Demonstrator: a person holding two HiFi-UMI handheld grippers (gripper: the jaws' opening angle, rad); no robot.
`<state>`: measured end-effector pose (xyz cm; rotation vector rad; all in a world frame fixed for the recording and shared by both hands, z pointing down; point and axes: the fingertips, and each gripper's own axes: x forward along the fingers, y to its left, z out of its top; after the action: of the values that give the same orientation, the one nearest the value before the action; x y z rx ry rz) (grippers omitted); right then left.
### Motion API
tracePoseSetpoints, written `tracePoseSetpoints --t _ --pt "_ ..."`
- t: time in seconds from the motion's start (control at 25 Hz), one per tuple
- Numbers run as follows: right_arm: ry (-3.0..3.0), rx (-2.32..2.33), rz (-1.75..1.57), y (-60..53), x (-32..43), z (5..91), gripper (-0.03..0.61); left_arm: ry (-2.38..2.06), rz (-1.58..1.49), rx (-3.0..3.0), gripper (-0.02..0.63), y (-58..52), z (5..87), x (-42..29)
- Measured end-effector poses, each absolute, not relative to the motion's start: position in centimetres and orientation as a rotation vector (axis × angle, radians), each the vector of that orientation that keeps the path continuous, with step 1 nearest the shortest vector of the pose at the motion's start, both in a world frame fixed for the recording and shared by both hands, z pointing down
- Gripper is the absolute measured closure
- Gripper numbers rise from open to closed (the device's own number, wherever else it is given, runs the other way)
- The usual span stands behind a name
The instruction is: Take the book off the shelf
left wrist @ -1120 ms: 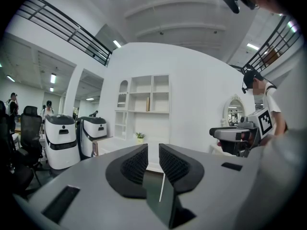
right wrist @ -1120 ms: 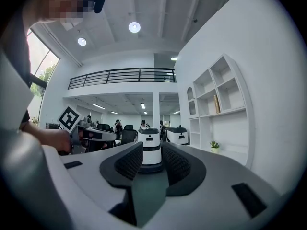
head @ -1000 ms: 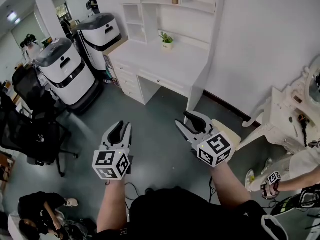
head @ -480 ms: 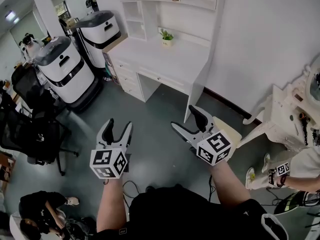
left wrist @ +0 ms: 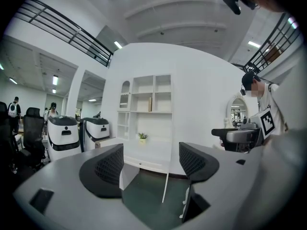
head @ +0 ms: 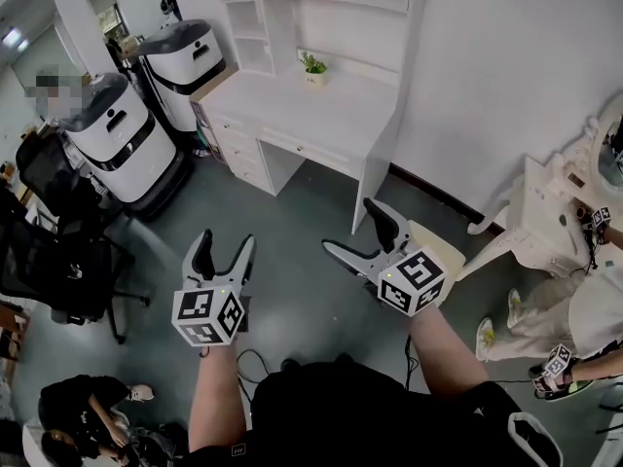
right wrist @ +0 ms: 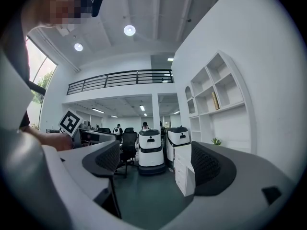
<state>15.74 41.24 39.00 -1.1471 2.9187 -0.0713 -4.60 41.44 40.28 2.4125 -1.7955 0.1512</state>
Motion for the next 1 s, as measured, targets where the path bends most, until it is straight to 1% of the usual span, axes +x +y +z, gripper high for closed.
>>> tracePoseSetpoints --t 0.2,0.64,1.0 --pt "2.942 -1.141 -0.094 41.6 16.7 39.3 0.129 -1.802 0.174 2.428 0.259 41.7 40.1 -3.6" --pt "2.994 -1.16 -0.126 41.8 18.6 40.5 0.129 -1.763 0.19 2.414 0.252 41.8 41.5 -1.0" --pt "2.981 -1.199 -0.157 37.7 18.1 41.1 0.13 -1.657 0.183 2.472 0.252 37.2 42.0 -0.3"
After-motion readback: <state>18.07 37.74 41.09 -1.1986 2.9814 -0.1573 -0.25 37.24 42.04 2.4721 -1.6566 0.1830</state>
